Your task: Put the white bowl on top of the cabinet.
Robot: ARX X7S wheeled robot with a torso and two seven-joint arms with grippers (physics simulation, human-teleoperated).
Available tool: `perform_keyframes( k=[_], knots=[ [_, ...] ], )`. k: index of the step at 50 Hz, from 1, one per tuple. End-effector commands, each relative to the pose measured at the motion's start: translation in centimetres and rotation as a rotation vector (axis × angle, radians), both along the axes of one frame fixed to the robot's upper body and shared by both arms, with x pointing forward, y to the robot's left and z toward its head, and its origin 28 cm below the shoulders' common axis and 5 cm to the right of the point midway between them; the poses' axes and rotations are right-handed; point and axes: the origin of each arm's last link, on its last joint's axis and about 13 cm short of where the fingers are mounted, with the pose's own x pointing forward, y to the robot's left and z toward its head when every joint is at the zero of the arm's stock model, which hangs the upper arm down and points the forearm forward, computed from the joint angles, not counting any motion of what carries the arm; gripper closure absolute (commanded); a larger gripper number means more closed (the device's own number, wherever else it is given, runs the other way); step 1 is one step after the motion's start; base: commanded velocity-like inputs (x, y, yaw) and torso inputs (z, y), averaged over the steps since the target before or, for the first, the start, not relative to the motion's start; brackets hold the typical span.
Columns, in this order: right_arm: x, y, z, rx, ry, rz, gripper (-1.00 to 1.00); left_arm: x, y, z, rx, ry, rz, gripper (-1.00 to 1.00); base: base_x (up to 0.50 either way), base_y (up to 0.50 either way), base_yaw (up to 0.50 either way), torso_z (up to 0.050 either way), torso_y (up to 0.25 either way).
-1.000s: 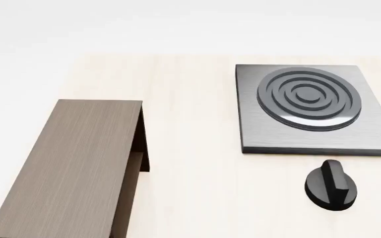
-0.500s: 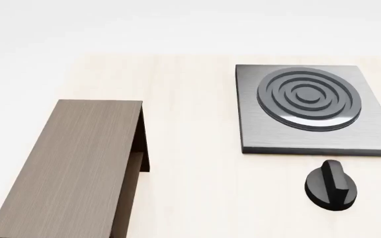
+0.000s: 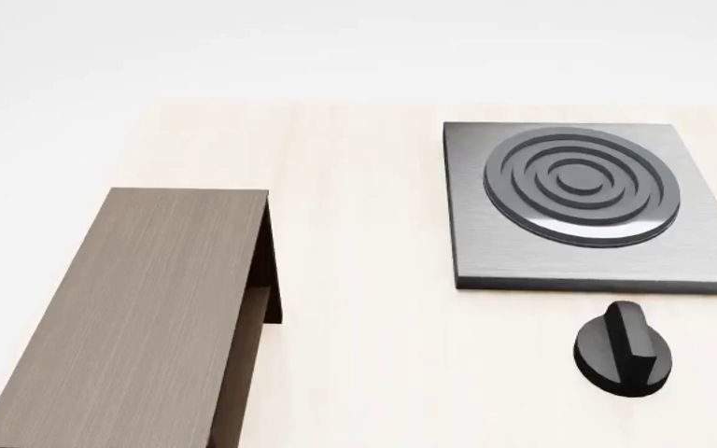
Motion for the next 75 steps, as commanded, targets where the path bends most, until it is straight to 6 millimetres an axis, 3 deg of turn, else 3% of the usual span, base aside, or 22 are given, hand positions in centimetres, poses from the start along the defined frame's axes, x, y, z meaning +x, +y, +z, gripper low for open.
perform_keyframes(
  k=[1, 12, 24, 29, 32, 50, 65, 75],
  knots=[
    [0.0, 0.5, -0.4, -0.024, 0.005, 0.011, 1.0, 0.0, 0.0, 0.0, -0.002, -0.001, 0.0, -1.0, 0.0, 0.0, 0.0, 0.0, 0.0],
    [-0.1, 0.7, 1.4, -0.098, -0.041, 0.013, 1.0, 0.0, 0.0, 0.0, -0.002, 0.0, 0.0, -1.0, 0.0, 0.0, 0.0, 0.0, 0.0],
    [-0.4, 1.9, 8.7, -0.247, -0.229, 0.044, 1.0, 0.0, 0.0, -0.1, -0.001, 0.001, -0.001, -1.0, 0.0, 0.0, 0.0, 0.0, 0.0],
    [0.4, 2.7, 12.1, -0.315, -0.31, 0.083, 1.0, 0.0, 0.0, 0.0, 0.0, 0.001, -0.002, -1.0, 0.0, 0.0, 0.0, 0.0, 0.0],
    [0.9, 3.0, 13.0, -0.338, -0.326, 0.097, 1.0, 0.0, 0.0, 0.0, -0.001, 0.001, -0.001, -1.0, 0.0, 0.0, 0.0, 0.0, 0.0],
    [7.0, 5.3, 23.1, -0.501, -0.476, 0.251, 1.0, 0.0, 0.0, 0.1, -0.001, 0.001, -0.002, -1.0, 0.0, 0.0, 0.0, 0.0, 0.001],
    [12.8, 8.0, 27.7, -0.464, -0.573, 0.364, 1.0, 0.0, 0.1, -0.1, -0.007, 0.0, -0.003, -1.0, 0.0, 0.0, 0.0, 0.0, 0.001],
    [15.5, 9.7, 30.2, -0.396, -0.601, 0.465, 1.0, 0.0, 0.1, 0.0, -0.009, -0.001, 0.001, -1.0, 0.0, 0.0, 0.0, 0.0, 0.001]
  ],
)
